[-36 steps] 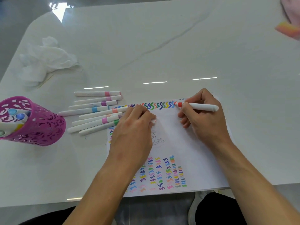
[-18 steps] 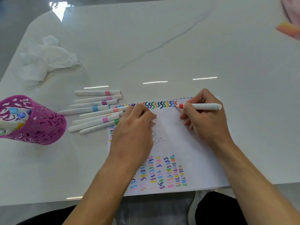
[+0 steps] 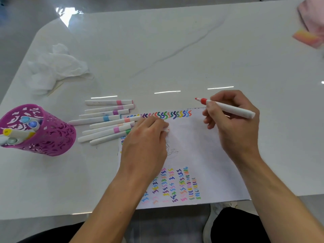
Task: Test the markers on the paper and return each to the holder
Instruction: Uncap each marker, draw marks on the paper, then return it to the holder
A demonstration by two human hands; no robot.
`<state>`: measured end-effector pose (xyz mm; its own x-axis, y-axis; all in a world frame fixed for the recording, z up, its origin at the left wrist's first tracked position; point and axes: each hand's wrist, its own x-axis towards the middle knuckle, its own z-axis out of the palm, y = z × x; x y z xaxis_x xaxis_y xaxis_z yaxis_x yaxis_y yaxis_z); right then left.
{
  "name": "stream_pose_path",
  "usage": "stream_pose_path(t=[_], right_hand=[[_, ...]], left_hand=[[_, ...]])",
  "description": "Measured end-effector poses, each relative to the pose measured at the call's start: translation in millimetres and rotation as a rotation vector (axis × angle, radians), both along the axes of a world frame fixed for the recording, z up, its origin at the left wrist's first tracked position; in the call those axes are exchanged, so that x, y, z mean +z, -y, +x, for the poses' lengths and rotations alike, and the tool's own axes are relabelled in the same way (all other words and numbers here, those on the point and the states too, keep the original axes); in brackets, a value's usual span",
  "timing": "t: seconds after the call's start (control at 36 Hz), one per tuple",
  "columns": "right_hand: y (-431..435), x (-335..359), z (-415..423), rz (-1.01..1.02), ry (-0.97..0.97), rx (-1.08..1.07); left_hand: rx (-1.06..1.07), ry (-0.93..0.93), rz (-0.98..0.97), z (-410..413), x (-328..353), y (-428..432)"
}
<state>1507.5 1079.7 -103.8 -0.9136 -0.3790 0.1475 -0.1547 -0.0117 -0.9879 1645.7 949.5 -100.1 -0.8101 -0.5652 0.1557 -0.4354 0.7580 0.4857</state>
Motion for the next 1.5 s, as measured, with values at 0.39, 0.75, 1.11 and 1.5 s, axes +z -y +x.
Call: stream_pose_path(t=[0.39, 0.75, 1.11, 1.5], right_hand=[[-0.2, 14.8, 30.3, 0.011, 0.149, 0.258], [10.7, 20.3, 47.5, 0.076, 0.138, 0.309], [21.8, 20.2, 49.8, 0.002, 0.246, 0.401], [23.6, 11.8, 56.0, -0.132, 0.4, 0.455]], left_hand=[[0.174, -0.18, 0.561, 9.6, 10.8, 6.4], [0.08, -0.173, 0.653, 26.2, 18.6, 9.8], [0.074, -0.23, 0.708, 38.7, 18.3, 20.4], [0.007, -0.277, 0.684, 41.5, 23.9, 28.0]])
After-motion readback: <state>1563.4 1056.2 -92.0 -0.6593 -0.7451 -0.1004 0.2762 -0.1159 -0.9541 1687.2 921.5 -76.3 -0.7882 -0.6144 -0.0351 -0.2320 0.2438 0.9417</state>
